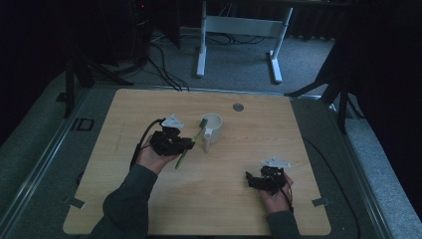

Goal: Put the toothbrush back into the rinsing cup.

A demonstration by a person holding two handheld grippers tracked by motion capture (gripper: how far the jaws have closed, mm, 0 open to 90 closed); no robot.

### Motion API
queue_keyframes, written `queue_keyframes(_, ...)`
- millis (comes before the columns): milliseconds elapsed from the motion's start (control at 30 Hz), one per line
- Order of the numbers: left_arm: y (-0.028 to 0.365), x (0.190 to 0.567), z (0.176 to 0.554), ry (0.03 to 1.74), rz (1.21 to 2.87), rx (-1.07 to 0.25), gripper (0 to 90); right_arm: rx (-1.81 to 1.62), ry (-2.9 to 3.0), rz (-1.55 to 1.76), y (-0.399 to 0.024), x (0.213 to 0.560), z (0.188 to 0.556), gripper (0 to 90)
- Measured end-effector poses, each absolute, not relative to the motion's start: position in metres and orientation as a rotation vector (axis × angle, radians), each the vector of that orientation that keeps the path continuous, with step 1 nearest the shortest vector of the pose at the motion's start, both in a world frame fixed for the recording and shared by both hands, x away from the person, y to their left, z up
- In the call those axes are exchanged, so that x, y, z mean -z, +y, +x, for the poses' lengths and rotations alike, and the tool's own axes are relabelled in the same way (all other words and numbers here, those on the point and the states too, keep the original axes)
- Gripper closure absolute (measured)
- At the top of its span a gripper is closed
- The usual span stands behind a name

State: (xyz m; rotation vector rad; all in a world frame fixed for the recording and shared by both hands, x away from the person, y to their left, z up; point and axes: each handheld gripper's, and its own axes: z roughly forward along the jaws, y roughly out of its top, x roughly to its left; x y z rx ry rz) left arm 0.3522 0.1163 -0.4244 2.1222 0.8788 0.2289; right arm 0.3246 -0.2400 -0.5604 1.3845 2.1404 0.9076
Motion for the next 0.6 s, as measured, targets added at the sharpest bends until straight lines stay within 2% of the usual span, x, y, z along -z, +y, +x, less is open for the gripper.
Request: queue_keyframes(600, 0.1180, 0.4207, 0.3549, 0.883, 2.071, -0.253, 78.8, -0.908, 2.140, 1.387, -0.2400, 0.5604, 0.3245, 14.7)
